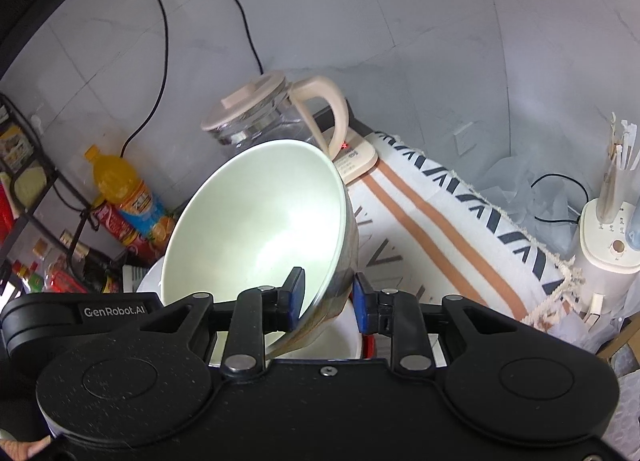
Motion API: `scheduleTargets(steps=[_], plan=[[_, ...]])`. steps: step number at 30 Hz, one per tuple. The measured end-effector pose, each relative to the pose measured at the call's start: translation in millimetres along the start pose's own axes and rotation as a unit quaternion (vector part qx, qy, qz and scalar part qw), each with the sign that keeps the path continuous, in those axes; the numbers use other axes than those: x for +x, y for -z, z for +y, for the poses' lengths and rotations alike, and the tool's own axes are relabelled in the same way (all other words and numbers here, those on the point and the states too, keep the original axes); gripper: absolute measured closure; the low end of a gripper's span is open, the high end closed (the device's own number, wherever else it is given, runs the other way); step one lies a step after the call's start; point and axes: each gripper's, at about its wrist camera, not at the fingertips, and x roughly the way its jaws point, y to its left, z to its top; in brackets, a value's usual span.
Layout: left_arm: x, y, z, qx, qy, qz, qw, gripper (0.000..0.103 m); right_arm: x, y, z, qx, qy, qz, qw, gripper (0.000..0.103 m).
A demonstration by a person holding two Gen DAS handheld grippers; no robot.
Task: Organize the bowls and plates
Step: 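Lift the small green bowl and lower it onto the bowl stack, then open both grippers to release the small green bowl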
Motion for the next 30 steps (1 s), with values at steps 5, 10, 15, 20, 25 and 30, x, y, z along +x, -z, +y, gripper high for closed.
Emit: scheduleTargets(steps=[5,10,15,20,25,30], plan=[[1,9,9,0.001,-0.014,0.008,0.9999,0.091,4,11,3,-0.008,-0.001,0.015,1.0,0.076],[7,14,23,-0.014,-0.026,0.02,0.9994,0.09,10,25,7,-0.019,-0.002,0.036,0.999,0.075],[12,17,31,-0.021,-0.035,0.029,0.9988,0.089,19,34,11,-0.026,0.0,0.053,0.998,0.074],[19,18,34,-0.022,-0.042,0.036,0.9982,0.088,28,40,9,-0.023,0.0,0.067,0.997,0.074],[25,17,34,-0.018,-0.056,0.041,0.9975,0.087,36,42,9,-0.026,-0.001,0.074,0.997,0.073],[29,18,36,-0.017,-0.065,0.044,0.9968,0.086,44,43,9,-0.03,-0.001,0.086,0.996,0.071]])
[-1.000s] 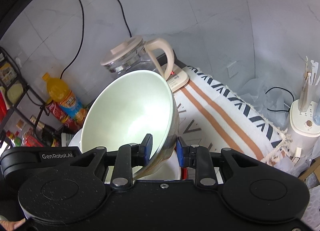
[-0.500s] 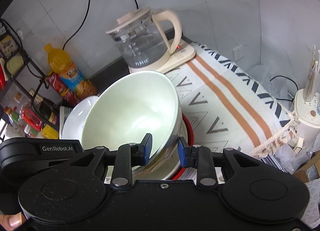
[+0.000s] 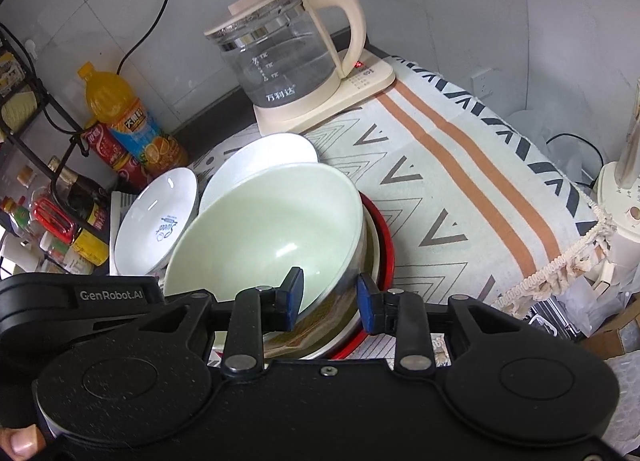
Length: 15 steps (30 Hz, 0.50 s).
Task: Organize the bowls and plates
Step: 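Open both grippers to release the small green bowl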
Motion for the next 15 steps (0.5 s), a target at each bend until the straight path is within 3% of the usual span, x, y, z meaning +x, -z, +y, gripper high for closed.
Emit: scheduleTargets(steps=[4,7,9,12,15], plan=[[-3,-1,-1,0.003,-0.003,-0.005,1.0,0.086,0,-1,-2,-0.003,0.003,0.0,1.0,0.069],[-6,-3,-1,0.001,-0.004,-0.008,1.0,0.082,-5,-5,-2,-0.003,-0.005,-0.012,1.0,0.054],[-9,-3,-2,0.0,-0.007,-0.013,0.9999,0.068,-11,-8,1,-0.012,-0.001,-0.022,1.0,0.044],[-15,-4,-2,0.002,-0.019,-0.024,0.9995,0.044,-16,-11,2,-0.016,-0.005,-0.029,0.999,0.043],[-18,-3,0,0.001,-0.031,-0.03,0.9991,0.037,-17,-9,4,-0.028,-0.007,-0.032,0.999,0.04]])
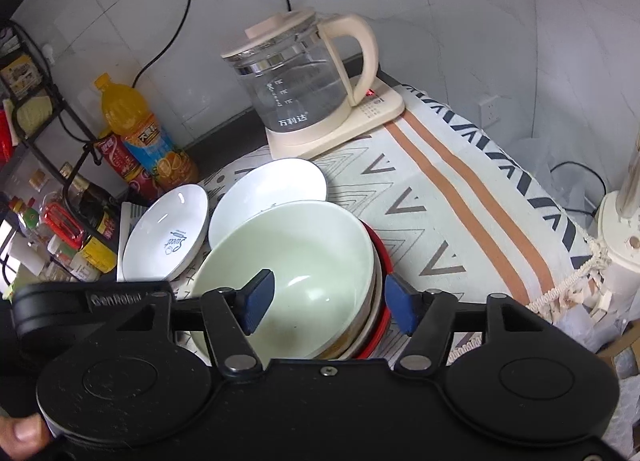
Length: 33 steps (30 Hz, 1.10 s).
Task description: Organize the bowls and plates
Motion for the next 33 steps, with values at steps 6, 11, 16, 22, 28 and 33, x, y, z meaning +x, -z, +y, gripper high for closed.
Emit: scheduleTargets(steps=[6,11,16,22,28,33], plan=[[-2,2,11,-0.008,-0.013,0.006,0.9999,0.035,5,8,-6,-0.009,0.013,0.01,1.0,0.04],[-8,5,20,-0.014,-0.025,0.007,0.9996,0.035,10,16,-11,-0.007,0.017,0.033,0.999,0.04],[-15,6,27,-0.016,-0.038,0.003,0.9991,0.035,11,22,-15,-0.003,0.014,0.045,0.999,0.037],[-22,8,40,-0.026,-0.038,0.005,0.9989,0.03,4,21,-16,-0.003,0.009,0.045,0.999,0.028],[-32,12,61,-0.033,-0.045,-0.002,0.9985,0.02,-5,14,-8,-0.014,-0.008,0.037,0.999,0.021],[-34,14,82,-0.043,-0.049,0.006,0.9979,0.019,-6,12,8,-0.035,-0.022,0.038,0.998,0.014]])
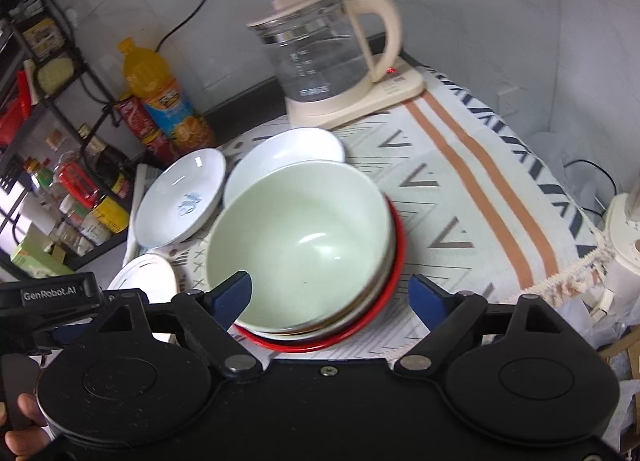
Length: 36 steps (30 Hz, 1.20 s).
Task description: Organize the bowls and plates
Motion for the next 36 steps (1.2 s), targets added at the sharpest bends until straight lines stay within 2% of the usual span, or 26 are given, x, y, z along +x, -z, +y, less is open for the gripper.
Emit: scheduleTargets(steps=[5,10,21,36], plan=[[-2,-4,21,-0.004,-0.003,-0.004,1.0,0.019,0,-3,20,-0.014,-0.015,0.012,1.0,0.007],[-1,-13,41,-0.004,-0.002,-0.005,1.0,0.018,-3,-8,45,-0.034,-0.028,0.01,0.999,0.003],[3,-37,92,-0.012,0.002,0.007,0.9999,0.018,16,-12,113,-0.086,-0.037,0.024,0.995,0.003],[19,-84,147,-0.006,0.014,0.021,0.9997,0.018,64,-9,183,-0.101,-0.019,0.052,0.993,0.003]])
